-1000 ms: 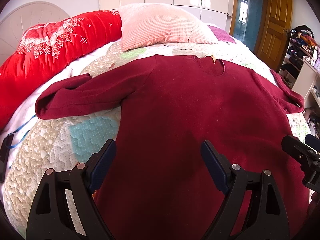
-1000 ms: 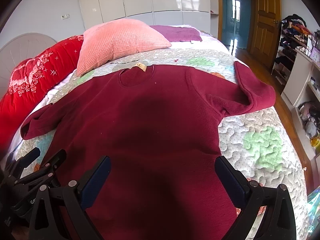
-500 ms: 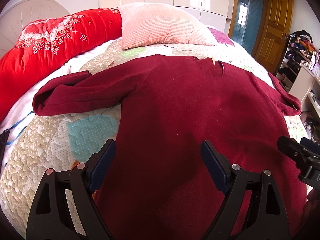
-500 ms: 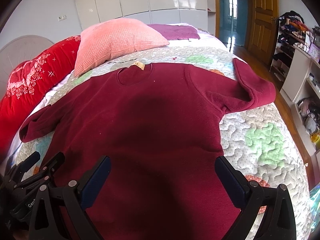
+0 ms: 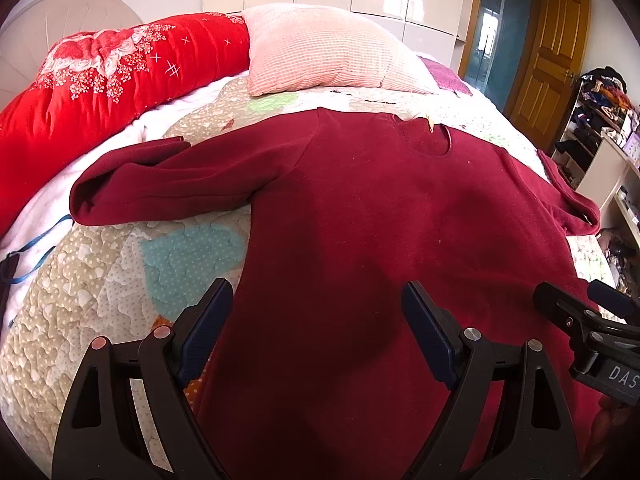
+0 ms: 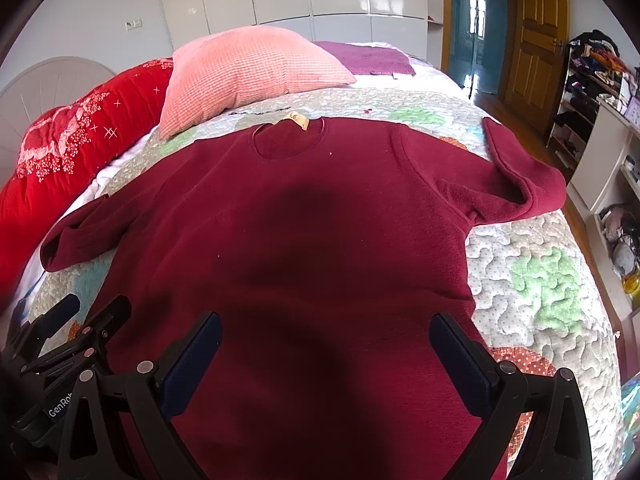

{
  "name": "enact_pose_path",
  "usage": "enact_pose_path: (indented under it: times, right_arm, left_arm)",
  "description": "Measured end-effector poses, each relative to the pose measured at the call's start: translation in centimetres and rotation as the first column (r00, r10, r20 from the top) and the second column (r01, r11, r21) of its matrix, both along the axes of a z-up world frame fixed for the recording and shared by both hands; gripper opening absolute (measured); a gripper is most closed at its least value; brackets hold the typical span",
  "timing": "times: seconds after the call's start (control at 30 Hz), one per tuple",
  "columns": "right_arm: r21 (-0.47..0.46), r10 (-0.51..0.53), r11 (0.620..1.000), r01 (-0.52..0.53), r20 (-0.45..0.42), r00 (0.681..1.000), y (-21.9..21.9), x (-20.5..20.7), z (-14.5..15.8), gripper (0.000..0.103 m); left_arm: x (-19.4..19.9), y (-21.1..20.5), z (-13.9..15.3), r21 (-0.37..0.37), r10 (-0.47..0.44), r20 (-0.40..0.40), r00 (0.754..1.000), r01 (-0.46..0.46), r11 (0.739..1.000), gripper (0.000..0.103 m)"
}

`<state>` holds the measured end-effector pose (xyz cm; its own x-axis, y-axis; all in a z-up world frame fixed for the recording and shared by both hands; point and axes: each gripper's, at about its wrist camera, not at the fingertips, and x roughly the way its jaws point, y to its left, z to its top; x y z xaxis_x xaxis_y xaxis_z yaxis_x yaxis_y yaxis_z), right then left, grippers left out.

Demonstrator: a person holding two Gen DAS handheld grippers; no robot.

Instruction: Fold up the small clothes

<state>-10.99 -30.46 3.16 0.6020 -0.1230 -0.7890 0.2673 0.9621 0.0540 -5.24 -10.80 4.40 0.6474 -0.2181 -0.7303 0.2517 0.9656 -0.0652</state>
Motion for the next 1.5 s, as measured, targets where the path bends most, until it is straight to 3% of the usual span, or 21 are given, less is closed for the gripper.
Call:
enact_pose_path:
  times: [0.43,0.63,0.77,0.83,0.93,1.03,1.27,1.5]
  right_arm:
    - [0.022,0.071,0.997,-0.071,-0.014,0.997,1.9,2.1,-0.9,0.103]
    - [0.118,0.2,0.972,-0.204,0.045,0.979,5.3,5.7,0.7,0.103]
    - [0.291,0.324,0.891,-0.349,0.13,0.937,9.1,10.5,2.7,0.099]
    - [0.347,0.394,0.836,-0.424,0.156,0.906,11.6,13.7,3.4,0.087]
    - [0.361,0.463,0.796,-0.486,0.155,0.873,15.7,17.8,3.2,0.086]
    - [0.405,0.52,0.758,-0.512,0.098,0.848,19.2,22.2,1.6,0.086]
    - [0.455,0.535,0.772,-0.443,-0.092,0.84,23.0,27.8,-4.2,0.086]
    - [0.451,0.513,0.768,-0.455,-0.007,0.858,23.3,28.2,-3.1,0.083]
  left_arm:
    - [1.1,1.6,0.0,-0.012,0.019,-0.026,0.999,-0.019,1.0,0.086]
    - [3.2,7.1,0.8,0.012,0.185,0.009,0.983,-0.185,0.983,0.086]
    - [5.0,12.4,0.8,-0.003,0.352,0.004,0.936,-0.352,0.936,0.086]
    - [5.4,14.1,0.6,-0.012,0.393,-0.007,0.92,-0.393,0.919,0.086]
    - [6.1,15.5,0.0,-0.015,0.415,-0.031,0.909,-0.416,0.909,0.086]
    - [6.9,16.0,-0.5,0.009,0.424,-0.044,0.904,-0.424,0.905,0.086]
    - [7.7,18.0,-1.0,-0.004,0.457,-0.076,0.886,-0.458,0.889,0.086]
    - [8.0,17.8,-1.7,0.008,0.449,-0.101,0.888,-0.451,0.892,0.086]
